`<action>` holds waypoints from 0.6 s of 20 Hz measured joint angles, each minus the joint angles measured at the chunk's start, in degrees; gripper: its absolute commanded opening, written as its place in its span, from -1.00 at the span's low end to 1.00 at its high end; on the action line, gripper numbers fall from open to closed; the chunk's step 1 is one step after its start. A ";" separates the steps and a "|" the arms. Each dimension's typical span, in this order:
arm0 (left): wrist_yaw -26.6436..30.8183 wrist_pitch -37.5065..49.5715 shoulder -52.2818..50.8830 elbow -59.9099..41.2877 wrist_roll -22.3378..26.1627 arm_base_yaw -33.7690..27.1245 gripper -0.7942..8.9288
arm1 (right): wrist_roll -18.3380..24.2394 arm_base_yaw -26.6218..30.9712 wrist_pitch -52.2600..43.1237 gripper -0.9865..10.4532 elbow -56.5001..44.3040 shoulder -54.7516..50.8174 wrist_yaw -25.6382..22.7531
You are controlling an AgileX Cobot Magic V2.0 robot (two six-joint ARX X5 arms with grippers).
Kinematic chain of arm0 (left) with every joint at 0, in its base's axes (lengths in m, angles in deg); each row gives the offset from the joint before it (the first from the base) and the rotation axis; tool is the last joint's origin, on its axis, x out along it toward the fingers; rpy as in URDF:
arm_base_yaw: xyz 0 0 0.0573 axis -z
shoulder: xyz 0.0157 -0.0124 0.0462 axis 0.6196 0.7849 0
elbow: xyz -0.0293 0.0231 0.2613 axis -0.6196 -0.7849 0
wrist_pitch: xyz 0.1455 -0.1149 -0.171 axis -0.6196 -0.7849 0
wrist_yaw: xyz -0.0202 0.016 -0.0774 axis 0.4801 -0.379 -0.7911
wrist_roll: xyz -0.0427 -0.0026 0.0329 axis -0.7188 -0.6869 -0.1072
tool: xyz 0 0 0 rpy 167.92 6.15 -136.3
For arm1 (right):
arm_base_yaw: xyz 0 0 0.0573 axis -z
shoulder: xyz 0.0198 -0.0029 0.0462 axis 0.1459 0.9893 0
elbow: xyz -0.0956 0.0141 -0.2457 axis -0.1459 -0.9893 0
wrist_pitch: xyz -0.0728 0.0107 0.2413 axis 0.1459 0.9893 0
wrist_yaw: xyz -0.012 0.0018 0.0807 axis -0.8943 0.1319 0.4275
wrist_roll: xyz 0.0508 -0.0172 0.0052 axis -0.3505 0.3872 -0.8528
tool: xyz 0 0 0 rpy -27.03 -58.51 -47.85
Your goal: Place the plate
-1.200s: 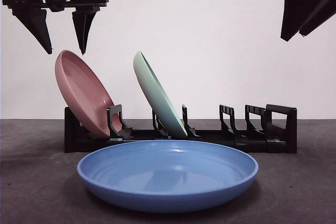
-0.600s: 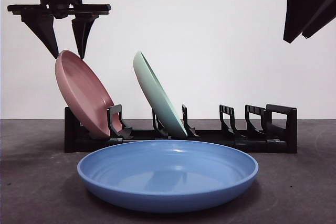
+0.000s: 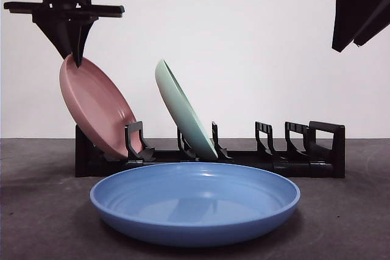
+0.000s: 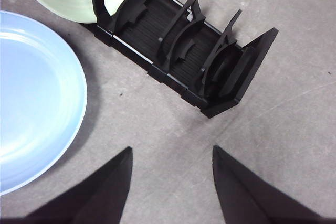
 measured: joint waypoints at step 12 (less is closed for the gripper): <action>11.37 -11.89 0.22 17.07 5.29 0.55 -0.81 | 0.00 0.00 0.15 -0.41 0.00 0.00 0.00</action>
